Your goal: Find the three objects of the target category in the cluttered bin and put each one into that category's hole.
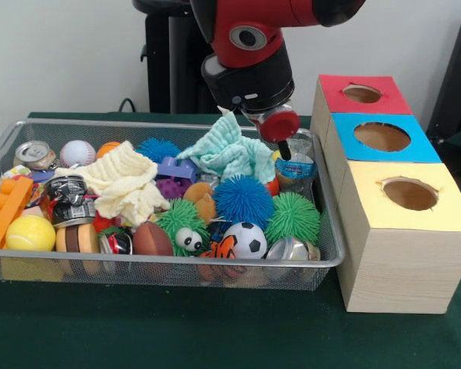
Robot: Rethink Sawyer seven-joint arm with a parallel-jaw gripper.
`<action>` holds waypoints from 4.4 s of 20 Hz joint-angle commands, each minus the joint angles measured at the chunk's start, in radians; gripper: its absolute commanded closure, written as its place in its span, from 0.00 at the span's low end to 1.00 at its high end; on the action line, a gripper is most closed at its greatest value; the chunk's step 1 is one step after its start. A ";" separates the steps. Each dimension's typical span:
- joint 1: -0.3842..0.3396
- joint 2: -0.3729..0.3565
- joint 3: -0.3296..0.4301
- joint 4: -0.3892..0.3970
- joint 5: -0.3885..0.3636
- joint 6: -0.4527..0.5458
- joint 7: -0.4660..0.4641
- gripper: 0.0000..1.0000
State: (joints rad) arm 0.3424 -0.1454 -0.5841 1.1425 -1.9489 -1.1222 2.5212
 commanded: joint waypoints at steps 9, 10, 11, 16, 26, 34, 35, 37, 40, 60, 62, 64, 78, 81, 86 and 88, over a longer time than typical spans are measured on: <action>-0.021 0.034 0.171 0.077 0.084 0.043 -0.081 0.00; -0.021 0.034 0.171 0.078 0.085 0.044 -0.083 0.00; -0.022 0.033 0.172 0.079 0.086 0.045 -0.086 0.00; -0.023 0.034 0.173 0.079 0.087 0.048 -0.093 0.00; -0.038 0.054 0.196 0.072 0.084 0.035 -0.103 0.00; -0.039 0.057 0.213 0.074 0.070 0.021 -0.114 0.00; -0.037 0.061 0.213 0.072 0.066 0.022 -0.112 0.00; -0.035 0.069 0.213 0.068 0.060 0.025 -0.106 0.00; -0.029 0.092 0.212 0.058 0.047 0.033 -0.100 0.00; -0.072 0.117 0.271 0.049 0.090 0.011 -0.164 0.00; -0.073 0.115 0.273 0.049 0.092 0.013 -0.161 0.00; -0.073 0.113 0.274 0.049 0.088 0.013 -0.155 0.00; -0.068 0.114 0.274 0.048 0.073 0.019 -0.141 1.00; -0.069 0.110 0.274 0.050 0.075 0.016 -0.143 1.00; -0.068 0.108 0.271 0.050 0.071 0.009 -0.132 1.00; -0.066 0.109 0.268 0.047 0.066 0.005 -0.122 1.00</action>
State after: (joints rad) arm 0.2890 -0.1047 -0.5309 1.1505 -1.9320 -1.1205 2.5212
